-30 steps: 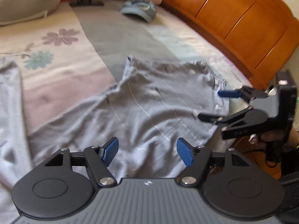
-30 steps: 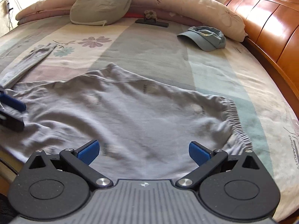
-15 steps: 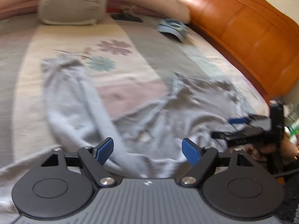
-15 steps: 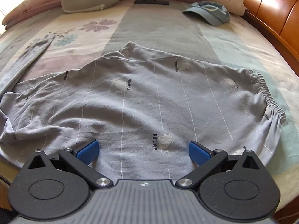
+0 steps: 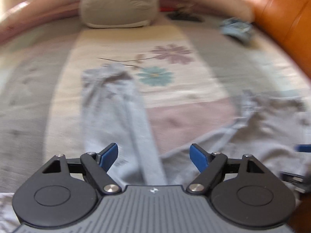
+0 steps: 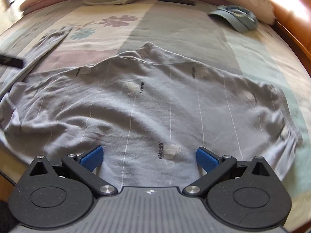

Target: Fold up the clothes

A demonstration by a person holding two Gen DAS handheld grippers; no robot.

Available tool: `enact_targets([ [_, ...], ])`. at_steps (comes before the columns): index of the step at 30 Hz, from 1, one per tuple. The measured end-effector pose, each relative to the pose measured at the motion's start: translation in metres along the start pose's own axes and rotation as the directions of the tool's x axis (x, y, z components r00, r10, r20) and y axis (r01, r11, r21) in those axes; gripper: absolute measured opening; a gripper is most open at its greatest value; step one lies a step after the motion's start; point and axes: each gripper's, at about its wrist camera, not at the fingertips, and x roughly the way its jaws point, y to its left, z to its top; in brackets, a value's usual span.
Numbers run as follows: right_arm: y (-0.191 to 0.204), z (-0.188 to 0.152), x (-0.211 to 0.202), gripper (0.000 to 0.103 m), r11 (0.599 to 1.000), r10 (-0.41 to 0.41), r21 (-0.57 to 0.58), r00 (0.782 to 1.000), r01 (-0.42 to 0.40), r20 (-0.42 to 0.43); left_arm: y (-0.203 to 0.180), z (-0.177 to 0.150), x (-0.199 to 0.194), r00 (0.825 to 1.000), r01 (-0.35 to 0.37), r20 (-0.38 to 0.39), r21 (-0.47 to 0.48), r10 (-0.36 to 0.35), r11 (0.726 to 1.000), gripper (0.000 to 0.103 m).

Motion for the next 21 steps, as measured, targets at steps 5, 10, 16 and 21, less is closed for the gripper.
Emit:
enact_targets([
  [5,-0.012,0.003,0.0,0.103,0.992,0.05,-0.114,0.999,-0.048,0.015,-0.019,0.016,0.03,0.977,-0.197,-0.066,0.069,0.201,0.978,0.081],
  [10,-0.024,0.007,0.003,0.103,0.982,0.082,-0.17,0.996,-0.076,0.029,-0.031,0.028,0.055,0.931,-0.334,-0.116,0.118,0.347,0.935,0.083],
  [16,-0.033,0.003,0.002,0.103,0.981,0.095,-0.171,0.995,-0.089,0.027,-0.017,0.029,0.052,0.885,-0.437,-0.124,0.112,0.449,0.893,0.083],
  [21,-0.033,0.005,-0.001,0.103,0.981,0.078,-0.18,0.996,-0.071,0.035,0.003,0.019,0.026,0.875,-0.472,-0.095,0.052,0.475,0.88,0.083],
])
